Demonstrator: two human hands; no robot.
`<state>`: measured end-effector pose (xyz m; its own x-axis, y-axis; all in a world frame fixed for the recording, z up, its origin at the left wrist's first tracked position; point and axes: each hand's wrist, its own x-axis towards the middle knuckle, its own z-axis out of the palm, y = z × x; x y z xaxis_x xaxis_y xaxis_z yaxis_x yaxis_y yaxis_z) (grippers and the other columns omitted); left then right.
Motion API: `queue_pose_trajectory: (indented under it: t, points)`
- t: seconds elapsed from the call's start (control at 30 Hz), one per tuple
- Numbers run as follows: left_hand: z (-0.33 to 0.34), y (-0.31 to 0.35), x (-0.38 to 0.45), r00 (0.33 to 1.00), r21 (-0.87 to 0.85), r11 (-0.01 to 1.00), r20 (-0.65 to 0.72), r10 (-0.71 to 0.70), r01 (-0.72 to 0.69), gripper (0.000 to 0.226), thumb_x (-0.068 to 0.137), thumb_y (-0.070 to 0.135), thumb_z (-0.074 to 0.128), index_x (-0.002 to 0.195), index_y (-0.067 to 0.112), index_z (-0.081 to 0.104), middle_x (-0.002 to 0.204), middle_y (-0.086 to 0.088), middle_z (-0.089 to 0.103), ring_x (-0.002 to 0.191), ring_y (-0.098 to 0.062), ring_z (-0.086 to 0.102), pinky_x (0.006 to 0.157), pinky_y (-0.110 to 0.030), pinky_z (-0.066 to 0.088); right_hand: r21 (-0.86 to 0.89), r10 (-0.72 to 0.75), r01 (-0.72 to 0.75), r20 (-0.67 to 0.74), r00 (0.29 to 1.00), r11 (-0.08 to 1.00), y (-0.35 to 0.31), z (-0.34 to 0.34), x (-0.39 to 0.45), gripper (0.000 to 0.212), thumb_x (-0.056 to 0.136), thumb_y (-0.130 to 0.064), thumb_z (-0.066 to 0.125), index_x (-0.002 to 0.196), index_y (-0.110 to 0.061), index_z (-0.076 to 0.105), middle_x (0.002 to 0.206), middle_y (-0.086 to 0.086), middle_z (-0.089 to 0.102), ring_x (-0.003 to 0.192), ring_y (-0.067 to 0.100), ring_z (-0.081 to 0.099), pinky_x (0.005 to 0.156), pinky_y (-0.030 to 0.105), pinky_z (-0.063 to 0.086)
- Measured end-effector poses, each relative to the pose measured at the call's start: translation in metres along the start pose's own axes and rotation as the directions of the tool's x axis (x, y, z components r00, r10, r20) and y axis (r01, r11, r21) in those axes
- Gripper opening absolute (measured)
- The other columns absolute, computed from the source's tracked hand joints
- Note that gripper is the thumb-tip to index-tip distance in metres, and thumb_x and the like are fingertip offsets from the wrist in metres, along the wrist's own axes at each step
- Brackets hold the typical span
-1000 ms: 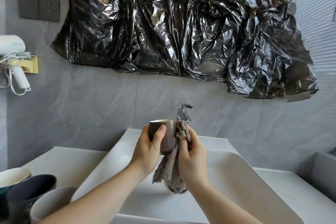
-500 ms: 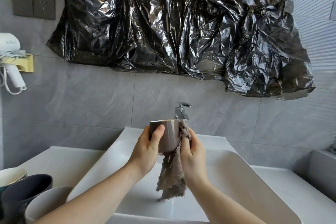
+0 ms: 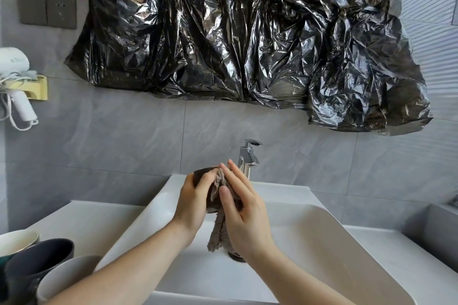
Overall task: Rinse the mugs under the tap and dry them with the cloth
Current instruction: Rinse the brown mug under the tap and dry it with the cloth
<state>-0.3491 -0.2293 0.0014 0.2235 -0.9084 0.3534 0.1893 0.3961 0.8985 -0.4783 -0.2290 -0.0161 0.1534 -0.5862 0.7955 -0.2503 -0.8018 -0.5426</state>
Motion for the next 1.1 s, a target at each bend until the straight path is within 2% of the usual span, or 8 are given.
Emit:
queue_pose_trajectory:
  t: [0.1, 0.27, 0.47, 0.57, 0.67, 0.87, 1.03, 1.1]
  points:
    - [0.003, -0.002, -0.001, 0.996, 0.032, 0.999, -0.082, 0.037, -0.034, 0.041, 0.088, 0.049, 0.077, 0.112, 0.016, 0.073, 0.103, -0.001, 0.08, 0.099, -0.016, 0.076, 0.083, -0.032, 0.059, 0.023, 0.04, -0.038, -0.104, 0.994, 0.999, 0.003, -0.005, 0.004, 0.041, 0.107, -0.02, 0.054, 0.139, -0.045, 0.06, 0.148, -0.027, 0.054, 0.141, -0.012, 0.044, 0.116, 0.014, 0.036]
    - [0.007, -0.002, -0.005, 0.989, 0.048, 0.993, -0.096, 0.108, -0.104, 0.061, 0.066, 0.068, 0.072, 0.111, 0.026, 0.072, 0.102, 0.008, 0.079, 0.094, -0.007, 0.074, 0.066, -0.017, 0.055, 0.143, 0.249, -0.228, -0.152, 0.957, 0.963, 0.007, -0.01, 0.004, 0.041, 0.109, -0.016, 0.049, 0.142, -0.037, 0.06, 0.137, -0.022, 0.067, 0.13, -0.007, 0.057, 0.115, 0.033, 0.046]
    - [0.002, 0.0, -0.002, 0.976, 0.037, 0.986, -0.143, 0.167, -0.163, 0.057, 0.07, 0.061, 0.07, 0.111, 0.022, 0.073, 0.103, 0.005, 0.08, 0.096, -0.009, 0.076, 0.071, -0.019, 0.057, 0.042, 0.038, -0.034, -0.098, 0.994, 0.999, -0.006, -0.005, -0.003, 0.043, 0.106, -0.016, 0.053, 0.143, -0.038, 0.055, 0.144, -0.028, 0.059, 0.132, -0.008, 0.055, 0.103, 0.008, 0.042]
    - [0.0, 0.002, -0.004, 0.967, 0.07, 0.974, -0.124, 0.223, -0.216, 0.057, 0.07, 0.062, 0.069, 0.114, 0.025, 0.07, 0.106, 0.009, 0.079, 0.099, -0.005, 0.074, 0.078, -0.022, 0.055, 0.064, 0.096, -0.088, -0.127, 0.987, 0.994, -0.004, -0.008, -0.001, 0.028, 0.11, -0.02, 0.049, 0.132, -0.037, 0.055, 0.122, -0.029, 0.069, 0.112, -0.005, 0.066, 0.085, 0.007, 0.047]
    - [0.001, 0.002, -0.008, 0.964, 0.101, 0.964, -0.082, 0.254, -0.246, 0.056, 0.07, 0.063, 0.068, 0.114, 0.029, 0.069, 0.107, 0.016, 0.076, 0.097, 0.002, 0.07, 0.073, -0.014, 0.053, 0.091, 0.188, -0.178, -0.115, 0.975, 0.98, 0.002, -0.012, 0.0, 0.017, 0.112, -0.03, 0.041, 0.116, -0.04, 0.055, 0.105, -0.026, 0.071, 0.099, -0.001, 0.067, 0.075, 0.009, 0.046]
    - [-0.003, 0.0, -0.003, 0.978, 0.114, 0.975, -0.06, 0.198, -0.191, 0.063, 0.065, 0.069, 0.071, 0.113, 0.029, 0.066, 0.106, 0.013, 0.074, 0.098, -0.001, 0.069, 0.075, -0.016, 0.051, 0.045, 0.18, -0.176, -0.109, 0.978, 0.983, -0.004, -0.008, -0.001, 0.023, 0.112, -0.027, 0.04, 0.117, -0.046, 0.051, 0.105, -0.027, 0.069, 0.099, 0.001, 0.067, 0.077, 0.011, 0.047]
    - [-0.001, -0.002, -0.001, 0.966, 0.172, 0.965, -0.134, 0.221, -0.197, 0.063, 0.062, 0.073, 0.077, 0.104, 0.026, 0.069, 0.098, 0.012, 0.078, 0.091, -0.002, 0.074, 0.072, -0.016, 0.054, -0.136, 0.147, -0.161, -0.105, 0.983, 0.978, -0.005, -0.012, -0.001, 0.022, 0.108, -0.037, 0.043, 0.127, -0.048, 0.045, 0.115, -0.029, 0.067, 0.107, 0.003, 0.064, 0.087, 0.029, 0.051]
    - [-0.003, -0.002, 0.001, 0.979, 0.121, 0.981, -0.118, 0.166, -0.151, 0.064, 0.067, 0.071, 0.072, 0.108, 0.022, 0.072, 0.101, 0.006, 0.08, 0.095, -0.008, 0.075, 0.071, -0.018, 0.056, -0.192, 0.094, -0.11, -0.086, 0.992, 0.975, -0.006, -0.008, -0.002, 0.029, 0.107, -0.034, 0.05, 0.131, -0.047, 0.044, 0.131, -0.034, 0.059, 0.121, -0.001, 0.055, 0.093, 0.016, 0.044]
